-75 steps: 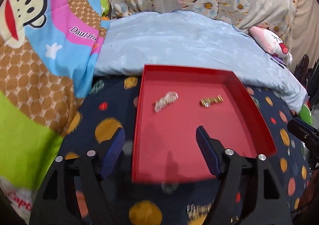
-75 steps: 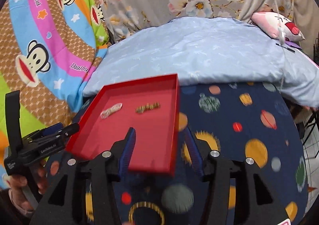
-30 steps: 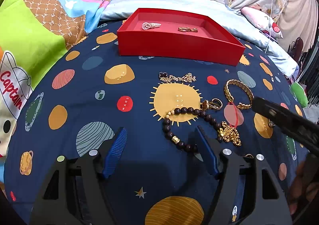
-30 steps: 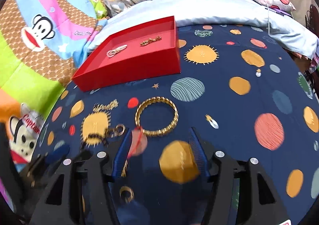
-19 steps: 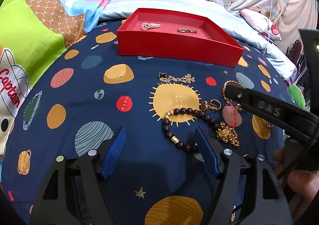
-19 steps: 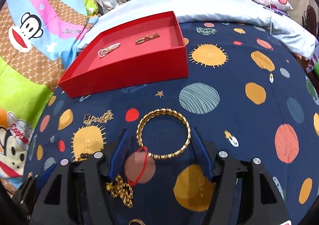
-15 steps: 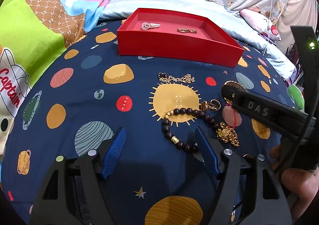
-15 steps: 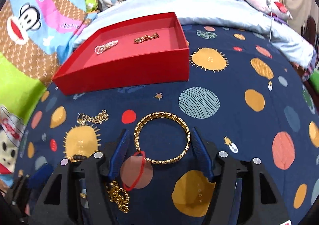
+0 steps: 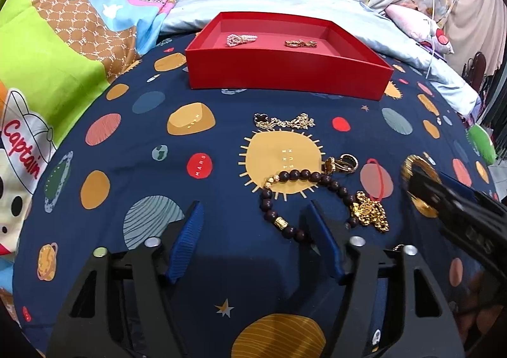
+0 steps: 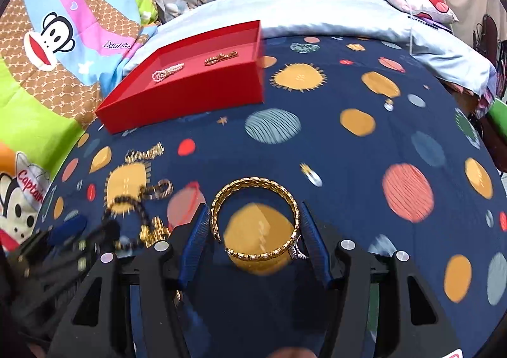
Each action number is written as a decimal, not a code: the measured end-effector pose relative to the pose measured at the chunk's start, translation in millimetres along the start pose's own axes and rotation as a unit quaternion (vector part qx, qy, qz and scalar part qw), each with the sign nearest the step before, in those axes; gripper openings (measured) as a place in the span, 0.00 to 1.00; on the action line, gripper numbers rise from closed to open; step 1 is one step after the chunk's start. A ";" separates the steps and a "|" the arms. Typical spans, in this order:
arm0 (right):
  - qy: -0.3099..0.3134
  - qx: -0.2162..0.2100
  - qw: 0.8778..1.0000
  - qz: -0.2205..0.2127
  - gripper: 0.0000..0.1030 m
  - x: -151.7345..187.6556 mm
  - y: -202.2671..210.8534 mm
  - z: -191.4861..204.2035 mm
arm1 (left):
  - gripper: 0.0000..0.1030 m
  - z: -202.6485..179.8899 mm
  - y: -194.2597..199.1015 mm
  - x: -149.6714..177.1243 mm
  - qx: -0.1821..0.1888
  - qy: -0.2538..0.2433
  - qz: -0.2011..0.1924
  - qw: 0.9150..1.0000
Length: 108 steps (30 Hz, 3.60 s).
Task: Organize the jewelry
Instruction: 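Grasp the gold bangle with the right tool while the left tool grasps the dark bead bracelet, then lower the bangle and bead bracelet into the red tray and open both tools, then move both tools back over the remaining rings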
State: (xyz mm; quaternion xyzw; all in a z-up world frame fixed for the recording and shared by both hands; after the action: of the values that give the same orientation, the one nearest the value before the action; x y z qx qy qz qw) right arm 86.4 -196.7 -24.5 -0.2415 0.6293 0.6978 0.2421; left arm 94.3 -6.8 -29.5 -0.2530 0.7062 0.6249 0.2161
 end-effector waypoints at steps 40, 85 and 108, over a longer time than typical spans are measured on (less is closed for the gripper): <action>0.029 -0.037 0.997 -0.069 0.55 -45.0 52.2 6.0 | 0.07 4.4 84.6 -89.8 0.081 0.006 -0.098 0.992; 0.071 -0.041 0.995 -0.057 0.65 -169.7 -73.1 24.1 | 0.42 25.7 -61.5 -189.4 0.032 0.045 -0.081 0.995; 0.021 -0.052 0.998 -0.001 0.66 7.4 29.8 -2.7 | 0.43 20.9 11.2 -17.5 0.067 0.042 -0.006 0.997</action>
State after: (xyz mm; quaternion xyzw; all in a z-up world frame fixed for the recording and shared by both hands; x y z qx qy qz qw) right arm 61.7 -201.8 -6.8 -0.2687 0.5974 0.7239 0.2164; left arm 100.6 16.5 -12.5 -0.2680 0.7534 0.5639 0.2064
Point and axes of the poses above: each gripper's, at about its wrist camera, not at the fingertips, and y roughly against the way its jaws point, z to its left, x to its underside, the point moved 4 cm from there along -y, roughly the way its jaws point, and after that the axes turned 7 degrees about y, right-handed, at the moved point
